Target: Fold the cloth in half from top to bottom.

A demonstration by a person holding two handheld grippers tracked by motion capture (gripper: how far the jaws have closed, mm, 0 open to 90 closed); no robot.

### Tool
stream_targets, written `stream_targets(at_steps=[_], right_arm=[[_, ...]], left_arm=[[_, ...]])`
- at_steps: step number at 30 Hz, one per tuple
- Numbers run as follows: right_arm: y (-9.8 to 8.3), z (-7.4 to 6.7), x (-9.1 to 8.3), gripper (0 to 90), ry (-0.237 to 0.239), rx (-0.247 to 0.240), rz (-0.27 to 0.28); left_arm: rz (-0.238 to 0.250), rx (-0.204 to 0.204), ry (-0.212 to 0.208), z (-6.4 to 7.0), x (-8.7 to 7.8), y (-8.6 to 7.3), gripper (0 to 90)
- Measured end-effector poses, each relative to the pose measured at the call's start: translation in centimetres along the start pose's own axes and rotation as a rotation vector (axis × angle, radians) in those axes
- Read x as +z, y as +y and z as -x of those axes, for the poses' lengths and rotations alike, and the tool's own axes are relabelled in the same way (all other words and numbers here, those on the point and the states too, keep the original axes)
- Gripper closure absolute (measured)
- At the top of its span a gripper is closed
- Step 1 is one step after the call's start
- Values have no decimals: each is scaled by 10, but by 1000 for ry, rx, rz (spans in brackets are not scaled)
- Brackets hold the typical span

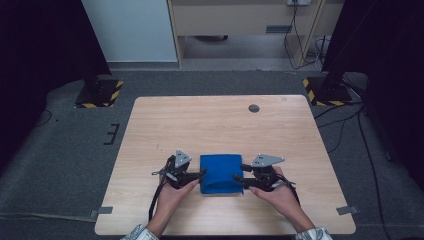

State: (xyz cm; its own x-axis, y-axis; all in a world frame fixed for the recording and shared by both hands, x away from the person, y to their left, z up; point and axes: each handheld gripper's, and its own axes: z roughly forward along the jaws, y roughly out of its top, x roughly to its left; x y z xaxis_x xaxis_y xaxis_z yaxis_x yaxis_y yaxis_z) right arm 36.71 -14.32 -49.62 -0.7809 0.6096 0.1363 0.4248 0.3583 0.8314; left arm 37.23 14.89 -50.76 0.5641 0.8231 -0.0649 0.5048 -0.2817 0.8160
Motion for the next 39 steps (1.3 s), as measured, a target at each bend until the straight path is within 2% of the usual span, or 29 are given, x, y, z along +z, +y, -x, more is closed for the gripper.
stream_targets(at_steps=[6,13,17,26,34,39], right_arm=[[2,3,2,363,-44,20,13],[-1,6,6,274,-93,13,-6],[-1,6,6,229,-103,8,-6],[0,11,8,144,-137,9,11],[4,17,10,85,-176,11,24],[6,24,4,79,-193,30,47]], left_arm=[[-22,35,-11,8,0,-4,179],[-110,105,13,12,5,-15,163],[-108,99,11,11,6,-14,150],[-32,50,9,-1,-3,-6,97],[-14,6,25,-19,-11,-1,66],[-11,8,46,-30,-16,0,67]])
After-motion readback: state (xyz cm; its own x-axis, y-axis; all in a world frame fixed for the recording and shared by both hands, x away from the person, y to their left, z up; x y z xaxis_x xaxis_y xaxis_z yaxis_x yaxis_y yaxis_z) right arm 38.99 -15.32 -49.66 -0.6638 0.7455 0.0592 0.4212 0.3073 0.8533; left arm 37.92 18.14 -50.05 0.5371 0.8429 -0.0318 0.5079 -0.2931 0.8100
